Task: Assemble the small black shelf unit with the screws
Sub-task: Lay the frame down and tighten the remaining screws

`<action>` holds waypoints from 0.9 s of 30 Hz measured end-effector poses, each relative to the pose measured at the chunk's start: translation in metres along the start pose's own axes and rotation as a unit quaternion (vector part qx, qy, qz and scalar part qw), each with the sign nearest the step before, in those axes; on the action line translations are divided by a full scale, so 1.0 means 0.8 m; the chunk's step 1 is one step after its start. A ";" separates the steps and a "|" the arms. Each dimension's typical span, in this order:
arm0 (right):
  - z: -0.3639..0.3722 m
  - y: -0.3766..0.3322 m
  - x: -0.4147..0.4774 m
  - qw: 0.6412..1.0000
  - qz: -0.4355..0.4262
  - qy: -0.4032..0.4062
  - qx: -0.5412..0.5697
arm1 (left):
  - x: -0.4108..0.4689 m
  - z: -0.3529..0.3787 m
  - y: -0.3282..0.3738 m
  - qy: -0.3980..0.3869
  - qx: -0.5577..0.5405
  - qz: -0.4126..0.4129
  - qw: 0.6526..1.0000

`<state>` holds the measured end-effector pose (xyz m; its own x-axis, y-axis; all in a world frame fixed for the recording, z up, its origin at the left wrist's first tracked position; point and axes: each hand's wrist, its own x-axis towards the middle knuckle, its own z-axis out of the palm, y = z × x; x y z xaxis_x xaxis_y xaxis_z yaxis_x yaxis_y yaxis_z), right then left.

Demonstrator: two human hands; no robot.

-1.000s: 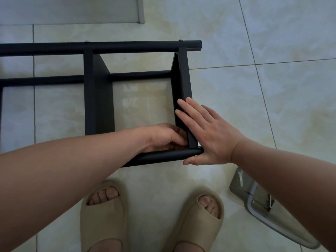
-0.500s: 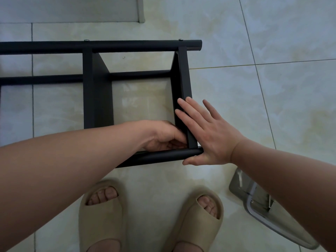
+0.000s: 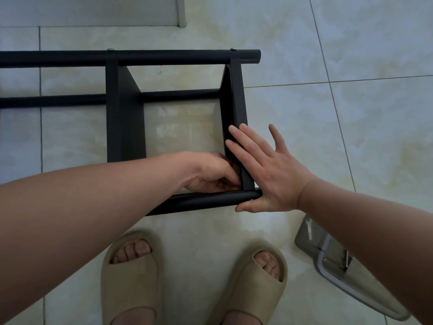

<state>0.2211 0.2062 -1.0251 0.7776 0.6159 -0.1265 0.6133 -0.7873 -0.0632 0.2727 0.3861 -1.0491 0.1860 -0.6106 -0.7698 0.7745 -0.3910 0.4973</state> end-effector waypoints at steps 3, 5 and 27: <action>0.001 0.000 0.000 1.000 0.000 0.003 -0.002 | 0.001 0.000 -0.006 -0.008 -0.019 0.016 1.000; 0.001 0.000 0.000 1.000 0.000 0.005 -0.004 | 0.002 -0.001 -0.011 -0.001 -0.022 0.031 0.999; 0.000 0.000 -0.001 1.000 0.003 -0.002 0.003 | -0.001 -0.010 0.002 -0.080 0.042 -0.113 0.990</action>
<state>0.2209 0.2058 -1.0248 0.7809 0.6108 -0.1307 0.6076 -0.7913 -0.0683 0.2787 0.3914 -1.0506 -0.0884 -0.5995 -0.7955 0.7310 -0.5815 0.3570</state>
